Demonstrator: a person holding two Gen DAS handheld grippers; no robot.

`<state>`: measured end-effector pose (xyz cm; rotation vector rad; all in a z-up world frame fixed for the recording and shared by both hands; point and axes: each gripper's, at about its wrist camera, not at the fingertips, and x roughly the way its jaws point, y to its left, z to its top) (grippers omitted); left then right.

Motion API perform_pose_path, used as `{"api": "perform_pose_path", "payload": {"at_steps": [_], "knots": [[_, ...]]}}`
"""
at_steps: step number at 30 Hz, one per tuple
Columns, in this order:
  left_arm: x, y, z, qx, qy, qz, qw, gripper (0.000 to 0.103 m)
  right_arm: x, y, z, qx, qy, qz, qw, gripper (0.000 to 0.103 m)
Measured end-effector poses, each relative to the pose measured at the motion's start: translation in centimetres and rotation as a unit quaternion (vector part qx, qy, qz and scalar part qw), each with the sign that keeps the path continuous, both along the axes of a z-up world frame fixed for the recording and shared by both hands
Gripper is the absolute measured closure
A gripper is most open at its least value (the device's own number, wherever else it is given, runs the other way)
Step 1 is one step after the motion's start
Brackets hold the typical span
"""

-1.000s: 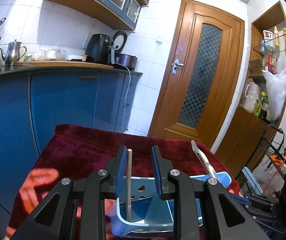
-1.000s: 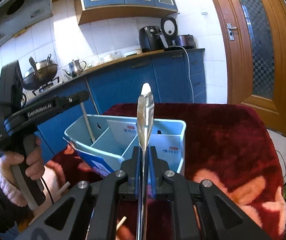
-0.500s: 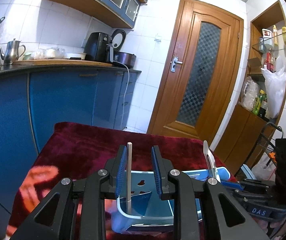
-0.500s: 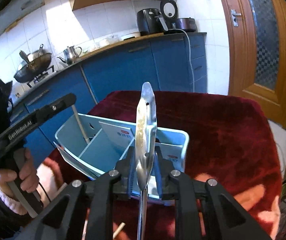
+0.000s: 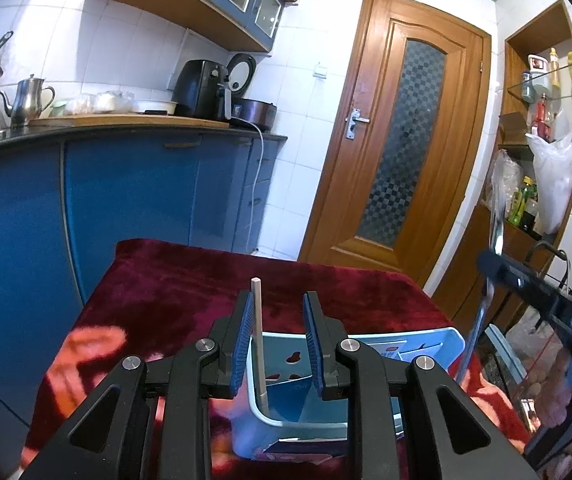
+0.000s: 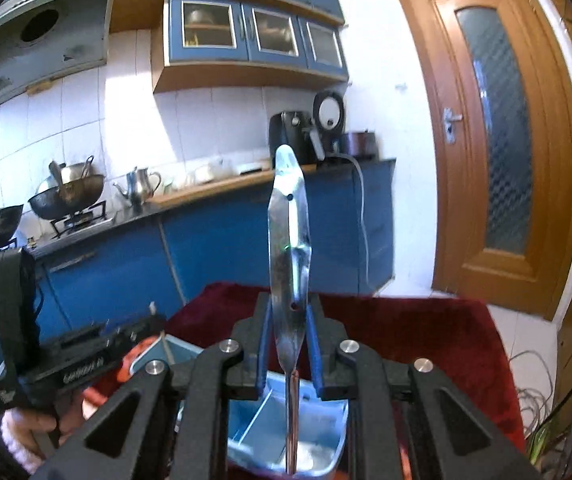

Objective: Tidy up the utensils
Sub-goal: 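Carry both held utensils to the blue box and release them inside, then grasp another white chopstick with the left tool while the right tool grasps the white plastic spoon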

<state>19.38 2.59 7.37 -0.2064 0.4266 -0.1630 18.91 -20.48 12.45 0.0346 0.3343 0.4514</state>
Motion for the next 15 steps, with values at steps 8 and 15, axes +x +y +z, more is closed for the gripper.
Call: {"api": "perform_pose_path", "payload": {"at_steps": [8, 15], "knots": [[-0.3, 0.1, 0.2, 0.001, 0.000, -0.003, 1.0000, 0.077, 1.5, 0.1, -2.0, -0.013, 0.023, -0.014, 1.000, 0.094], [-0.7, 0.3, 0.3, -0.003, 0.003, -0.004, 1.0000, 0.077, 1.8, 0.8, -2.8, -0.017, 0.046, 0.007, 0.999, 0.094]]}}
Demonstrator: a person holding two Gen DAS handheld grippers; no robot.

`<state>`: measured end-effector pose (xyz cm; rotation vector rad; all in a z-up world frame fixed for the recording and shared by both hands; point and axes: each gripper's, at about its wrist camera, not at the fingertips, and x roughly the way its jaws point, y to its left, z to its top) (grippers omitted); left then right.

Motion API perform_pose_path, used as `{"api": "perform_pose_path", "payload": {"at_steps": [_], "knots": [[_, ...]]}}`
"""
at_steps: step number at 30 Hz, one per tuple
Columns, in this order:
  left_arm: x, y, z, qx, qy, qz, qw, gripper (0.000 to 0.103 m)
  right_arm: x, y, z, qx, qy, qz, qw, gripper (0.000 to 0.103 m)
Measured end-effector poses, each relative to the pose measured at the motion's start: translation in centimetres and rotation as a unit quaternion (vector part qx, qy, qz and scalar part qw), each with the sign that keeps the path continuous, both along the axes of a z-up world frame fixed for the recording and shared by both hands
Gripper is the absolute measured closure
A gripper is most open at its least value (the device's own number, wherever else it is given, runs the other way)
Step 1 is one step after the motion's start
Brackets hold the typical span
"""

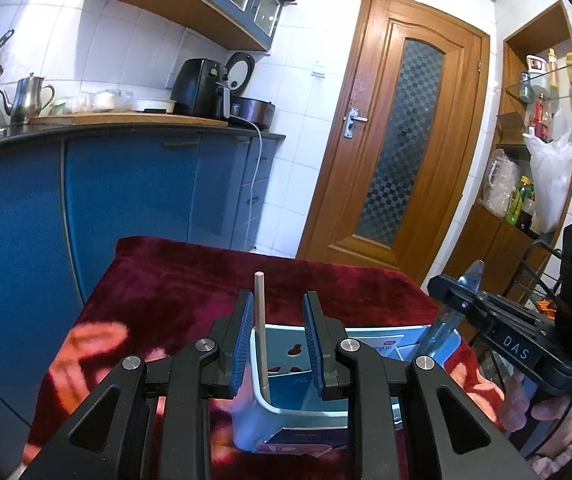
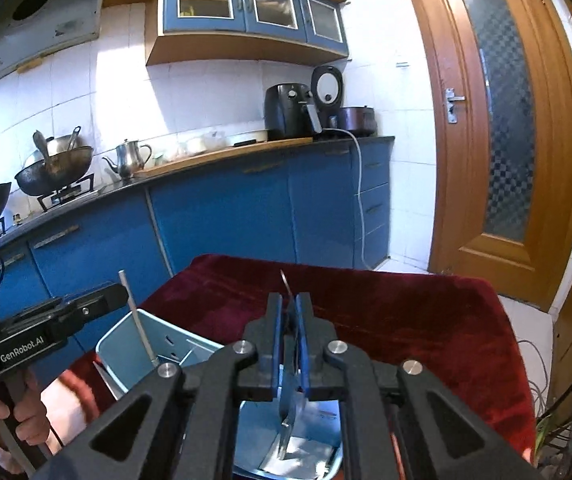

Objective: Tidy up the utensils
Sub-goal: 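Grasp another white chopstick with the left tool while the right tool grasps the white plastic spoon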

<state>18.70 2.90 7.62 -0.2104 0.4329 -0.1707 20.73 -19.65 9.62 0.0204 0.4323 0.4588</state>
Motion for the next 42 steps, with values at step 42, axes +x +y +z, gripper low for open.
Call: {"api": "perform_pose_path", "payload": {"at_steps": [42], "knots": [[-12.5, 2.3, -1.5, 0.088, 0.135, -0.004, 0.9869, 0.077, -15.7, -2.2, -1.8, -0.026, 0.132, -0.045, 0.990, 0.058]]}}
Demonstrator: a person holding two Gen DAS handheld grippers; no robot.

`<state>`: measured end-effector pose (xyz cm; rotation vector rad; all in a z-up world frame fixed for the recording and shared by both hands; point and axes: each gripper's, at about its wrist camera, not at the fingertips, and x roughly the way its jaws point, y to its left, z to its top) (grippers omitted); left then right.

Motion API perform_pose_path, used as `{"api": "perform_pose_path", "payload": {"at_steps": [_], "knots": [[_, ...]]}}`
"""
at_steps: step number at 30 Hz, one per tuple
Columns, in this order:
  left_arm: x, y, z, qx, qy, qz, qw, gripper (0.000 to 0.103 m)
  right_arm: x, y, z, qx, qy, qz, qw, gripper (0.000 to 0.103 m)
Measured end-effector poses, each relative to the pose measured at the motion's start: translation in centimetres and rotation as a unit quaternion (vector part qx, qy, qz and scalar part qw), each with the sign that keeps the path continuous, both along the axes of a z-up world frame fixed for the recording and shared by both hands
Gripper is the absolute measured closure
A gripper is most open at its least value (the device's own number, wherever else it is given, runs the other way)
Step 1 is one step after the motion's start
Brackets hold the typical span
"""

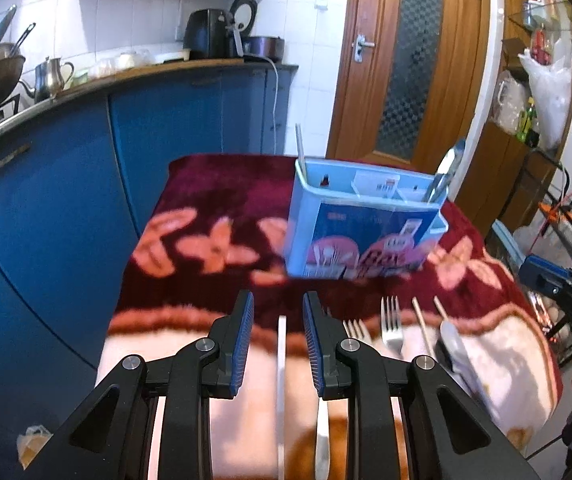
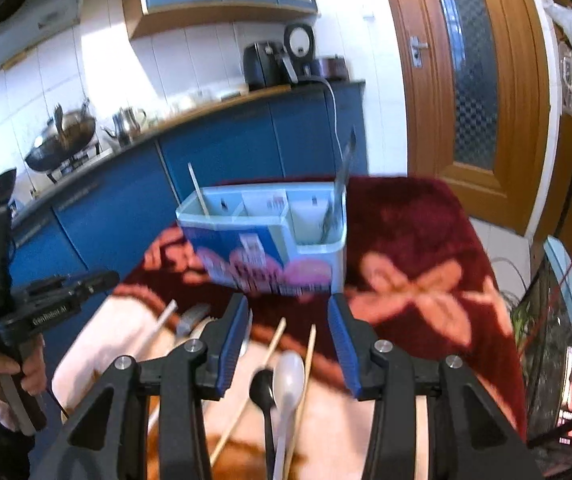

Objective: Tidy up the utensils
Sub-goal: 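Grasp another white chopstick with the left tool while the right tool grasps the white plastic spoon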

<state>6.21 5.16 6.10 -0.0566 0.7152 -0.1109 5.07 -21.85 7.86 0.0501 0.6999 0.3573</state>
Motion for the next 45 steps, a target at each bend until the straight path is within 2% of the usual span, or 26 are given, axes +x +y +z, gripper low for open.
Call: {"api": "perform_pose_path", "payload": {"at_steps": [8, 18, 21, 32, 36, 39, 41, 45], "knots": [[0.3, -0.6, -3.1, 0.014, 0.063, -0.010, 0.9979, 0.077, 0.3, 0.0, -3.8, -0.012, 0.096, 0.005, 0.995, 0.058], [1.7, -0.9, -6.0, 0.027, 0.125, -0.017, 0.9917, 0.077, 0.2, 0.4, -6.2, -0.046, 0.149, 0.022, 0.988, 0.058], [2.0, -1.1, -6.4, 0.030, 0.133, -0.023, 0.9903, 0.077, 0.2, 0.7, -6.7, -0.057, 0.160, 0.030, 0.985, 0.065], [3.5, -0.7, -7.5, 0.019, 0.159, -0.032, 0.9865, 0.077, 1.0, 1.8, -7.5, -0.086, 0.173, 0.048, 0.980, 0.092], [4.3, -0.6, -7.8, 0.008, 0.175, -0.040, 0.9836, 0.079, 1.3, 1.4, -7.3, -0.075, 0.176, 0.049, 0.980, 0.094], [4.8, -0.7, -8.0, 0.003, 0.183, -0.049, 0.9820, 0.085, 1.2, 1.1, -7.1, -0.072, 0.169, 0.048, 0.982, 0.094], [5.0, -0.7, -8.1, -0.001, 0.185, -0.050, 0.9815, 0.095, 1.1, 0.9, -6.8, -0.063, 0.163, 0.046, 0.983, 0.094], [5.0, -0.4, -8.0, -0.010, 0.183, -0.052, 0.9817, 0.097, 0.7, 0.4, -5.8, -0.038, 0.140, 0.050, 0.988, 0.094]]}}
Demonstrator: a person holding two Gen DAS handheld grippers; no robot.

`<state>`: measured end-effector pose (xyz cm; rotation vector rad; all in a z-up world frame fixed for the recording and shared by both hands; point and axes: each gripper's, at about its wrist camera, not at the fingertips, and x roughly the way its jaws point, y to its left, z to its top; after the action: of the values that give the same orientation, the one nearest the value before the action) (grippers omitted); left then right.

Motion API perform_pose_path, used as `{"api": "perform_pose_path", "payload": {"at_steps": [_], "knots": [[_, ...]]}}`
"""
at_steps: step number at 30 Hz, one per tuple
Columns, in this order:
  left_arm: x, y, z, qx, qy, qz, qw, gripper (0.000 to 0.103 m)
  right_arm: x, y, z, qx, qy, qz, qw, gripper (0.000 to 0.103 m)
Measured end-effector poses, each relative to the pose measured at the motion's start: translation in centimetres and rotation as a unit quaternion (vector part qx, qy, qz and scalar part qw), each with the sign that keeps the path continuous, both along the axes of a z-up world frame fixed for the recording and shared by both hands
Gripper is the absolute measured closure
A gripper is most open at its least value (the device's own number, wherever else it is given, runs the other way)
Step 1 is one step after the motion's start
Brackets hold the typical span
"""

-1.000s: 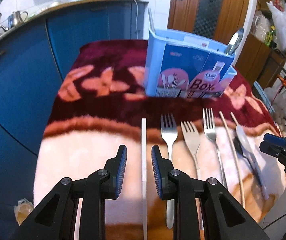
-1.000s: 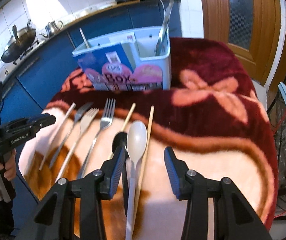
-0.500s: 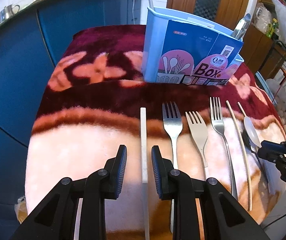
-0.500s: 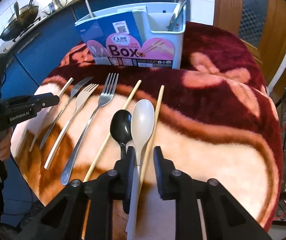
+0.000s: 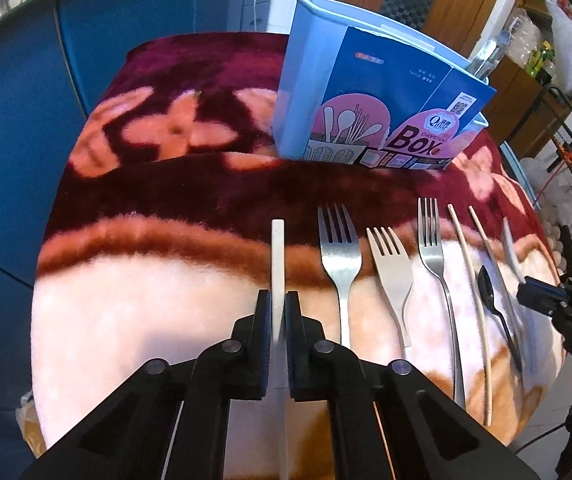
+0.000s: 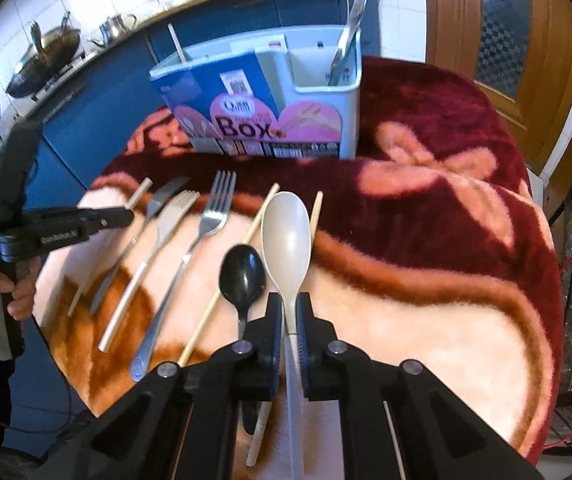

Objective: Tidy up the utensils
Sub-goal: 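Grasp another white chopstick with the left tool while the right tool grasps the white plastic spoon, then lower the chopstick and white spoon into the blue box and open both tools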

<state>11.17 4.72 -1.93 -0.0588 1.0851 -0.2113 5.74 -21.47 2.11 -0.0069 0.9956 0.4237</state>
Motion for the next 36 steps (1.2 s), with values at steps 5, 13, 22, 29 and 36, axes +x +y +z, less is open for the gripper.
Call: {"api": "perform_pose_path", "payload": {"at_steps": [5, 13, 22, 29, 36], "knots": [[-0.9, 0.4, 1.3, -0.026, -0.032, 0.007, 0.9991, 0.097, -0.6, -0.6, 1.5, 0.037, -0.039, -0.005, 0.999, 0.094], [-3.3, -0.2, 6.9, -0.045, -0.153, 0.009, 0.9872, 0.097, -1.1, -1.4, 4.3, 0.089, -0.119, -0.024, 0.989, 0.094], [-2.2, -0.6, 12.4, -0.063, -0.266, 0.033, 0.9614, 0.097, -0.2, -1.5, 7.7, 0.098, -0.218, -0.036, 0.970, 0.095], [1.2, -1.4, 14.7, -0.084, -0.310, 0.052, 0.9455, 0.097, 2.1, -1.7, 9.1, 0.105, -0.243, -0.041, 0.964, 0.095], [3.7, -3.0, 16.0, -0.078, -0.386, 0.065, 0.9170, 0.097, 4.4, -1.8, 9.6, 0.110, -0.255, -0.044, 0.959, 0.095]]}}
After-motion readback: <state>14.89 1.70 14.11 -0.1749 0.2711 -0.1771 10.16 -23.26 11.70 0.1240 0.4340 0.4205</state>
